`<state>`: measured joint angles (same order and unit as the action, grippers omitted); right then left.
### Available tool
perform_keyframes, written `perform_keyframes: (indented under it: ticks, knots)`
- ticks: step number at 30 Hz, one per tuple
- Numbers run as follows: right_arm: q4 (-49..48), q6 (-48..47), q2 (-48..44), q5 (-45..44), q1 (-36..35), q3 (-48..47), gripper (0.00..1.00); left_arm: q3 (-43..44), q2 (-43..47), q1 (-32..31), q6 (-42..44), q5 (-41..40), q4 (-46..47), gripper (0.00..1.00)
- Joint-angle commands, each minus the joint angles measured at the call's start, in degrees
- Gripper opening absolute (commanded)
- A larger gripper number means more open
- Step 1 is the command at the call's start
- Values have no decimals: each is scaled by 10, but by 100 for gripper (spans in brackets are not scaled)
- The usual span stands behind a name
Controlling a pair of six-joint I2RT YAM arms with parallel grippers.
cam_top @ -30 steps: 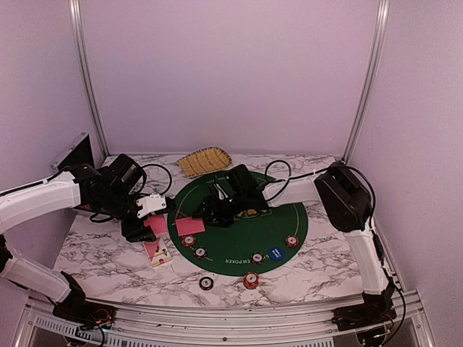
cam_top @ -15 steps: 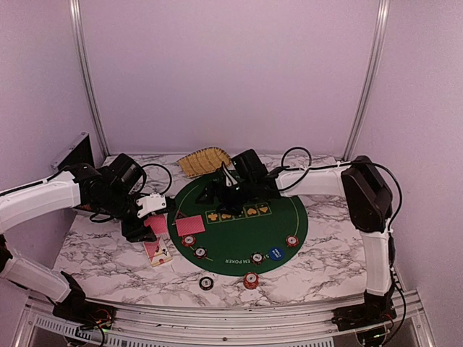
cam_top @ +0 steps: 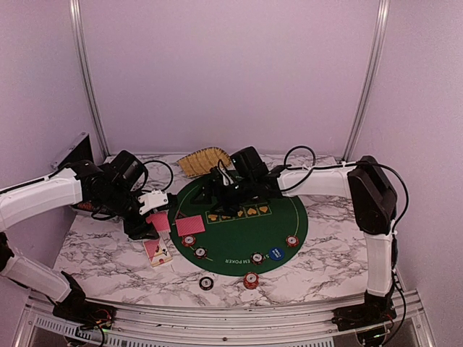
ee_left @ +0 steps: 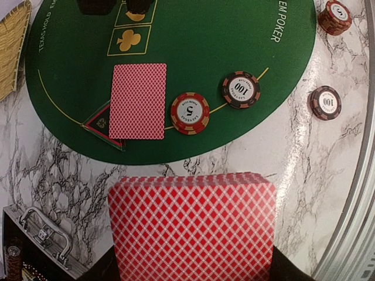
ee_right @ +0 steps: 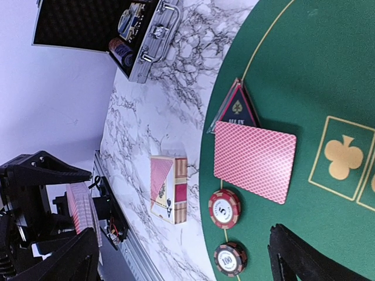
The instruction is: Distribute texas hold em gaming equipment
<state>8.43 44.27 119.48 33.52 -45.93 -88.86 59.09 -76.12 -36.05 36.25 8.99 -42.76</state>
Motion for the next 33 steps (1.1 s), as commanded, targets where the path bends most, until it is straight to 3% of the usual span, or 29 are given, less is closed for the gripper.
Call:
perform_keyframes:
  ticks: [1, 9, 33]
  knots:
    - [-56, 39, -21, 38, -19, 3, 99, 23, -2, 4, -9, 15, -10, 0]
    - [-160, 113, -32, 54, -42, 41, 99, 26, 0, 4, -14, 17, -10, 0]
    - [-246, 176, 9, 94, -86, 32, 98, 49, -3, 4, -26, 29, -11, 0]
